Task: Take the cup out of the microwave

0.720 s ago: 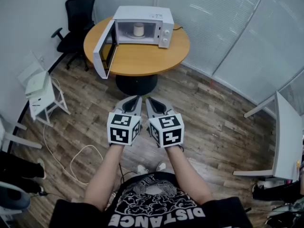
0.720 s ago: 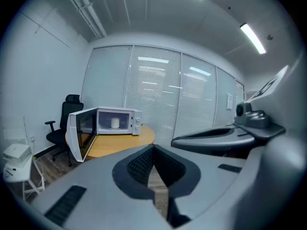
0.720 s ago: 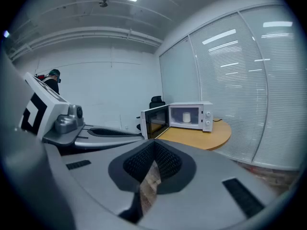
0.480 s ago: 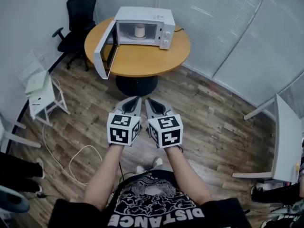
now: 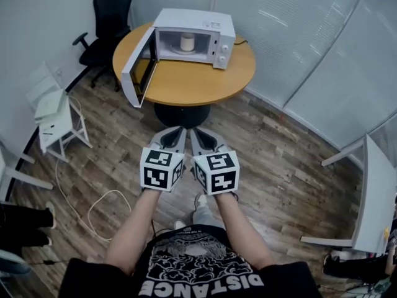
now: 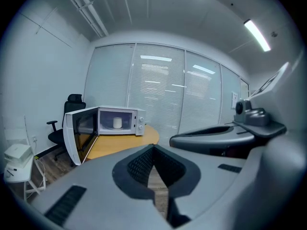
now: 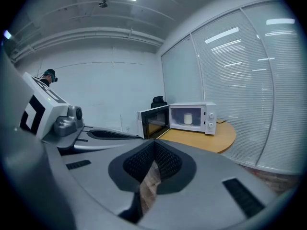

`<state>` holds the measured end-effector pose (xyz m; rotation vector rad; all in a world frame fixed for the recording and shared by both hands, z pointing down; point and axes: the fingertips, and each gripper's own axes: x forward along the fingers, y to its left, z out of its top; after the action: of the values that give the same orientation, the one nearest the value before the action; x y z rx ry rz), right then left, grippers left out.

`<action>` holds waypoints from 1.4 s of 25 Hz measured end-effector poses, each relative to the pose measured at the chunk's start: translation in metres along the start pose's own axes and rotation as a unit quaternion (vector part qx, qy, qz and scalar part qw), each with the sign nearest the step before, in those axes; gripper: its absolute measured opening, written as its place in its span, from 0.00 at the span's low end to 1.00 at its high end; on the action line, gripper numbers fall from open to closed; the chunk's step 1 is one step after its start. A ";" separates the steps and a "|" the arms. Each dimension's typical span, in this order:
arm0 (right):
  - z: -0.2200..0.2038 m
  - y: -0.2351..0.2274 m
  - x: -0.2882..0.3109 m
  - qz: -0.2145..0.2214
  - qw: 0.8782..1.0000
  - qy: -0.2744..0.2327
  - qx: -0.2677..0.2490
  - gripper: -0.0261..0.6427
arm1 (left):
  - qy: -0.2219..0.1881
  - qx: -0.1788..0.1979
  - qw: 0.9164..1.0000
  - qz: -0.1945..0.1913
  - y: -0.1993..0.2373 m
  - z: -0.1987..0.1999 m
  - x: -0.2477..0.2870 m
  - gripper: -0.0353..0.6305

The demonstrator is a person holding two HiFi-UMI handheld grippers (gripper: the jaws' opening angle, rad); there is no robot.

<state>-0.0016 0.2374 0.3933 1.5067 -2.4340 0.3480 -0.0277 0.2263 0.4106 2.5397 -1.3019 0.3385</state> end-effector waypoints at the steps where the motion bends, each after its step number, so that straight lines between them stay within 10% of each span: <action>1: 0.000 -0.006 0.005 0.002 1.000 0.001 0.000 0.06 | 0.001 -0.001 1.000 0.002 0.002 0.002 0.007 0.07; 35: 0.017 -0.150 0.115 0.084 0.996 0.025 -0.002 0.06 | 0.025 -0.041 0.996 0.075 0.033 0.036 0.180 0.07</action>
<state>0.0822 0.0705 0.4268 1.2795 -2.5264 0.4086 0.0505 0.0598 0.4394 2.3577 -1.4596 0.3677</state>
